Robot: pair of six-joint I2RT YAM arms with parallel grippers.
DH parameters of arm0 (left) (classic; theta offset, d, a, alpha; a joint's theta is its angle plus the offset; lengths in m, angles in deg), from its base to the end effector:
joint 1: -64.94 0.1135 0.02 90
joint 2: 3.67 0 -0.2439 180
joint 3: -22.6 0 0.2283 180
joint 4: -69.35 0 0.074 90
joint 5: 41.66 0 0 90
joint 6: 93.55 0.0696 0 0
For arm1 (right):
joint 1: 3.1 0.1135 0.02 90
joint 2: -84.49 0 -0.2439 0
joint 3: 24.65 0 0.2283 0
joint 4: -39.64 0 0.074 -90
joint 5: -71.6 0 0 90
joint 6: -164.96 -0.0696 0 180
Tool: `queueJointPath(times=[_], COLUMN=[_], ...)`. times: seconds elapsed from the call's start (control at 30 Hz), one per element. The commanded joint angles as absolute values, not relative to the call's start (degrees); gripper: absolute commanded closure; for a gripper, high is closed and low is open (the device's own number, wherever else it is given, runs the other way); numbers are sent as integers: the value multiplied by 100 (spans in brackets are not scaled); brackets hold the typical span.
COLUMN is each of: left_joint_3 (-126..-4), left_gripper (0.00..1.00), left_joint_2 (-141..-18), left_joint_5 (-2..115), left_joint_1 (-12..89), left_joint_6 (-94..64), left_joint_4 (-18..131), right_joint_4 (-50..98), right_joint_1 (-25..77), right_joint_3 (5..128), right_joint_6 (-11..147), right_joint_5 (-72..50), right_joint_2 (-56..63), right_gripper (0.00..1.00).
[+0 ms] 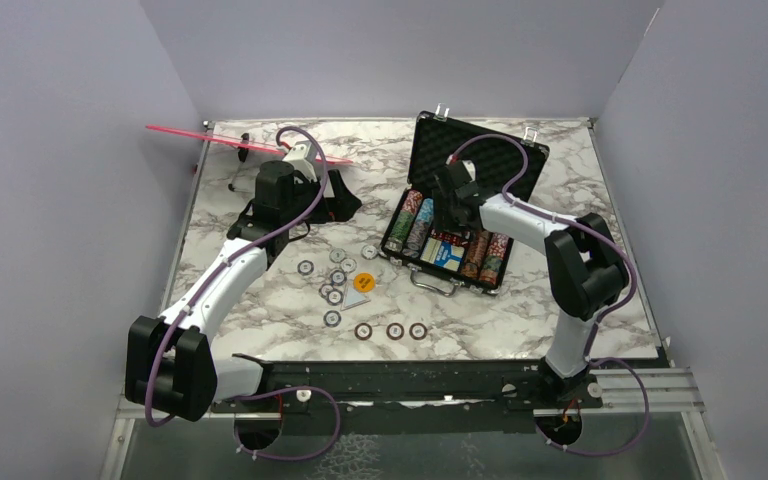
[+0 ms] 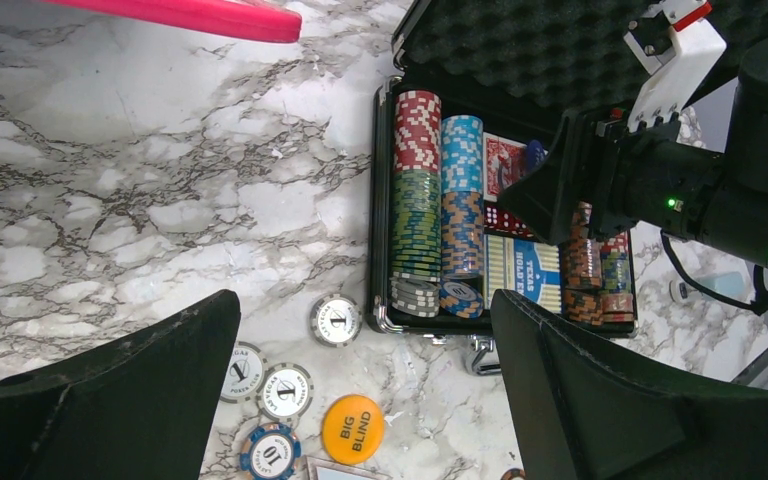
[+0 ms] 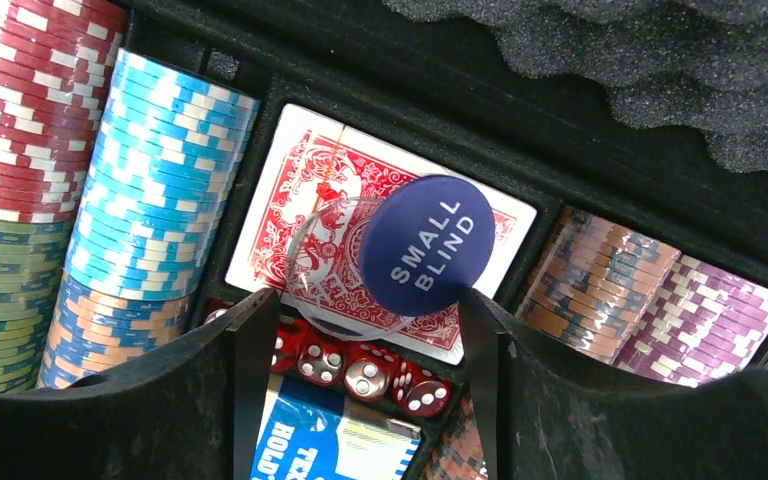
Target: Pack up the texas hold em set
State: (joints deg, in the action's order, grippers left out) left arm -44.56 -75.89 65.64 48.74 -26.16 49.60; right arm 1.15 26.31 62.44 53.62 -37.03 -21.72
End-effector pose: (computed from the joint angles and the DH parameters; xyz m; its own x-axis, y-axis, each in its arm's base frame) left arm 0.2827 -0.1037 0.2667 -0.5740 -0.2155 -0.7900 0.3303 0.8219 -0.4642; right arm 0.3409 0.1666 0.1547 -0.8002 -0.0553 -0.5971 -0.0269 0.9981 -0.0563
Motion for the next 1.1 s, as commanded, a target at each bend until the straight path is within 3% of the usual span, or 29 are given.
queueJointPath(times=[0.0,0.43,0.63,1.07], left_joint_3=[-4437,-4435,-4435,-4419], left_gripper=[1,1,1,1], left_joint_2=[-7517,-7503,-7521,-7466], left_joint_5=[6516,6547,6605,6599], left_joint_1=[4916,4990,5024,5053], left_joint_6=[-2535,-2552,-2575,-2596], left_joint_4=[4983,4984,5001,5024], right_joint_4=[183,271,59,-255], right_joint_1=[2552,2476,2476,2585], right_joint_3=[6333,6428,6554,6459], right_joint_6=[5398,5500,5609,5674], right_joint_5=[-3857,-3914,-3904,-3269], right_joint_2=[-2248,-2258,-2186,-1309], right_gripper=[34,48,37,33])
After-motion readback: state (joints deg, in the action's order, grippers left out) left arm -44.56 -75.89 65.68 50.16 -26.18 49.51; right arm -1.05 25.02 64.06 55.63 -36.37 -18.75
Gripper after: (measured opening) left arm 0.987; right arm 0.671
